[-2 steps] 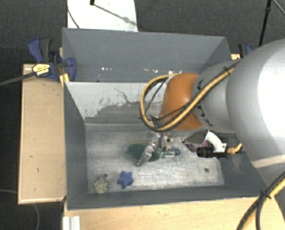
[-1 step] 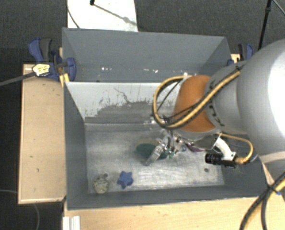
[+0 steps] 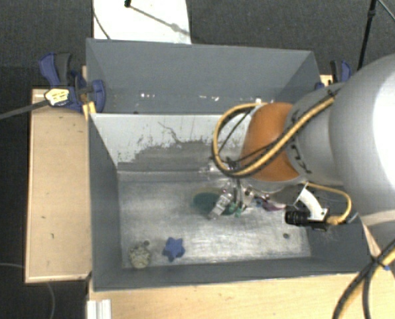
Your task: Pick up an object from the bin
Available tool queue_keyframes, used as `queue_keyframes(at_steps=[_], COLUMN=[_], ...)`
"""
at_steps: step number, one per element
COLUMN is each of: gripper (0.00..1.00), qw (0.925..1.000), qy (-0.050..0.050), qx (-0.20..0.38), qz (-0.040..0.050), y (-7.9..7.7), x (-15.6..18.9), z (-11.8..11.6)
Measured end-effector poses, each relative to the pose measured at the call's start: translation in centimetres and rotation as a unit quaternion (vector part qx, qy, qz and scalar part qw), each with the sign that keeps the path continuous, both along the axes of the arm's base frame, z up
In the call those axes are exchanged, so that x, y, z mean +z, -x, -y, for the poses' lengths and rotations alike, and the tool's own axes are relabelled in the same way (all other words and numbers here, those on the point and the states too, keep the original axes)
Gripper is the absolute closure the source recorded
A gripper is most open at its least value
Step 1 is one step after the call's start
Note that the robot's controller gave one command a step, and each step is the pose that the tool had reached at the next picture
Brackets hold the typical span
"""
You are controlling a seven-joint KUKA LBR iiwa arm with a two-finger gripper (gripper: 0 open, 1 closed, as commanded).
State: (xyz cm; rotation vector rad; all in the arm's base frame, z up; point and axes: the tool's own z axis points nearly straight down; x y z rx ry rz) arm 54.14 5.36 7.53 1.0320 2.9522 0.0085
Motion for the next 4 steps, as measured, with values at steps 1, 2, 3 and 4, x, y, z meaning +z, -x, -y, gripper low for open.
queue_keyframes(at_steps=[1, 2, 3, 4], gripper=[1.0, 1.0, 1.0, 1.0], qw=[1.0, 1.0, 0.9999, 0.9999], qy=[0.0, 0.0, 0.0, 0.0], qx=[0.003, 0.007, 0.012, 0.015], qz=[-0.0057, -0.0047, -0.0054, -0.0049], y=[-0.1, -0.2, -0.3, -0.4], x=[2.3, 8.0, 10.0, 10.9], z=[0.0, 0.0, 0.0, 0.0])
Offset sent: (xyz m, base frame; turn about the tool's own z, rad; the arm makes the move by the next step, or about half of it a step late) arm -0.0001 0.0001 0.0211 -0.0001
